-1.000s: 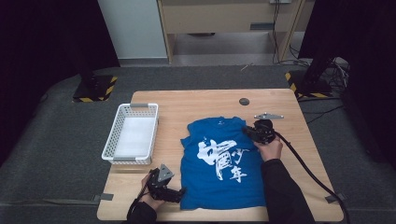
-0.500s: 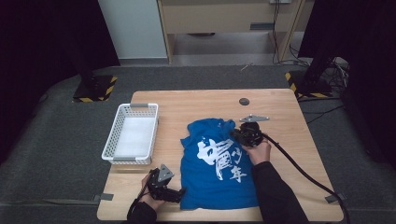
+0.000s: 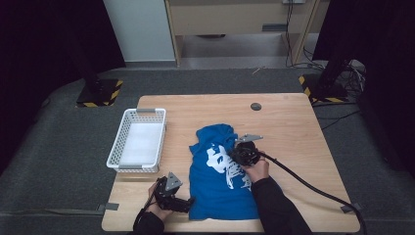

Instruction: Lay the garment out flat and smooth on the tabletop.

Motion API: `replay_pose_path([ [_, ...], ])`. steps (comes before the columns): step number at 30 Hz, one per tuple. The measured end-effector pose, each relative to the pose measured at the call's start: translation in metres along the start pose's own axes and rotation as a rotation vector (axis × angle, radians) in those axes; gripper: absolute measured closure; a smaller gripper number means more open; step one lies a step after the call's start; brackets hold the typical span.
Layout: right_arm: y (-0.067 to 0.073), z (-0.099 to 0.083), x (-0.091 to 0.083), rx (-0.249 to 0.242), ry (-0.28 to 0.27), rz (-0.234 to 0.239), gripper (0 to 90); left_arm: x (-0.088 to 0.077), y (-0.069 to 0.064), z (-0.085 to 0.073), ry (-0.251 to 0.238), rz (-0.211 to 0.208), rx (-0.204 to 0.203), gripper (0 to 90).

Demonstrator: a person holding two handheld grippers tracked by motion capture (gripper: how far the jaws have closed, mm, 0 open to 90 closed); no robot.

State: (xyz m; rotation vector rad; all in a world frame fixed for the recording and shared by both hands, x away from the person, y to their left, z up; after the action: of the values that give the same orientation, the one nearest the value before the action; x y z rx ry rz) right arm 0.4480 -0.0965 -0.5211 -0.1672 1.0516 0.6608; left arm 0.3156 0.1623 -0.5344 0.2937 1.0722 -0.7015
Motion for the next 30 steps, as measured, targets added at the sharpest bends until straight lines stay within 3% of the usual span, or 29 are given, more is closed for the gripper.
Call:
replay_pose_path([
  [5,0.007,-0.008,0.009,-0.017,0.022,0.016,75.3,0.000,0.000,0.000,-0.001,0.000,0.000,0.0],
  [9,0.010,-0.009,0.007,-0.019,0.022,0.033,69.5,0.000,0.000,0.000,-0.002,0.000,0.000,0.0],
  [12,0.010,-0.007,-0.001,-0.026,0.019,0.039,65.0,0.000,0.000,0.000,-0.003,0.000,-0.001,0.0],
  [17,0.007,0.004,-0.022,-0.032,-0.041,0.048,61.9,0.000,-0.001,0.000,-0.003,0.000,-0.001,0.0],
  [23,-0.004,0.012,-0.035,-0.055,-0.059,-0.017,58.2,0.000,-0.001,0.000,-0.004,-0.001,-0.001,0.0],
  [30,-0.017,0.011,-0.021,-0.048,-0.003,-0.067,54.5,0.000,-0.001,0.000,-0.004,-0.001,0.000,0.0],
])
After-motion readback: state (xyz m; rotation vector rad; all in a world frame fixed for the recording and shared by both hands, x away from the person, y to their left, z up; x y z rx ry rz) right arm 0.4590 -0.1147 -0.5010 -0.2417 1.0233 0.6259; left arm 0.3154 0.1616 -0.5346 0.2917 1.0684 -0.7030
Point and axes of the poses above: each handheld gripper's, and its own axes: x roughly forward along the jaws, z roughly out of its top, y roughly to its left, the point moved 3 cm from there along x, roughly forward along the jaws, and after that the axes turned 13 degrees about y, right-handed, at the moved point
